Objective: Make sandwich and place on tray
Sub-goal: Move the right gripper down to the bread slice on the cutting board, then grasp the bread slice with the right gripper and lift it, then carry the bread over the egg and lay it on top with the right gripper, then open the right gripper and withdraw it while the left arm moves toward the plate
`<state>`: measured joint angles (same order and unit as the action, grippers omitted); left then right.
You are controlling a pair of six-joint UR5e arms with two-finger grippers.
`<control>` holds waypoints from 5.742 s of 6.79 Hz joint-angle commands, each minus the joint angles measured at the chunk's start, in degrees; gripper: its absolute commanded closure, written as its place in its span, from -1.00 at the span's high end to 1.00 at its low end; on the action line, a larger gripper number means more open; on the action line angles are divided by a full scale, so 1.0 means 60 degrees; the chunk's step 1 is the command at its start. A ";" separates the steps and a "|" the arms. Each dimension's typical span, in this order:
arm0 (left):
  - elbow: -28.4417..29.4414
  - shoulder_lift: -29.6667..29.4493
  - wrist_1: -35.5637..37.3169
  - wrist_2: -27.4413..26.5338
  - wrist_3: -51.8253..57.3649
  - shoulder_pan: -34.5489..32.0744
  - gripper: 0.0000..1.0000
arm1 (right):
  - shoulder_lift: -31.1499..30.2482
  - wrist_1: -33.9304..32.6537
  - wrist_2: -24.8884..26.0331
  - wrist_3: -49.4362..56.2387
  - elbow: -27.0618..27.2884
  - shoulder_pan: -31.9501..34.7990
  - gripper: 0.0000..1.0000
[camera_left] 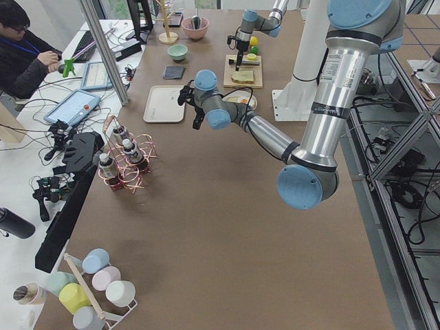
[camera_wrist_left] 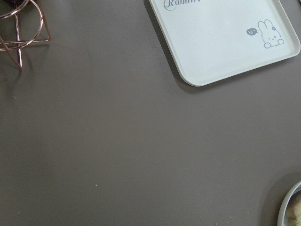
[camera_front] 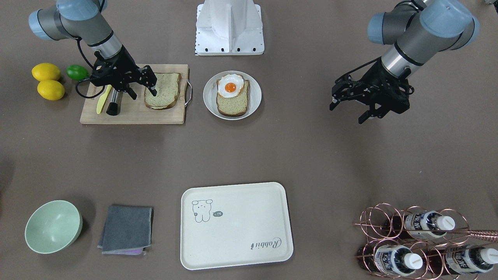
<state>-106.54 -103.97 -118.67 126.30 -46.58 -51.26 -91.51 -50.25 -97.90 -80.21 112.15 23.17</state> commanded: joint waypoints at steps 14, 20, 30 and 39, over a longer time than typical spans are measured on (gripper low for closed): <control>0.0032 0.0029 -0.0172 0.0028 -0.0029 0.0004 0.97 | 0.3027 -0.2750 -0.0840 0.0141 0.0542 0.0404 -1.00; 0.0032 0.0029 -0.0245 0.0102 -0.0044 0.0004 0.97 | 0.4778 -0.3404 0.0891 0.0038 -0.1023 -0.1211 -1.00; 0.0120 0.0014 -0.0377 0.0072 -0.0029 0.0077 0.97 | 0.5129 -0.3374 0.1111 -0.0020 -0.1641 -0.1065 -0.03; 0.0091 -0.1448 -0.0275 -0.1634 -0.3774 0.2488 0.95 | 0.2514 -0.5161 -0.4406 0.4805 -0.0454 0.5064 1.00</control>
<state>-105.97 -110.90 -120.40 120.60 -65.37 -39.89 -71.74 -81.27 -120.09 -57.98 109.11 47.22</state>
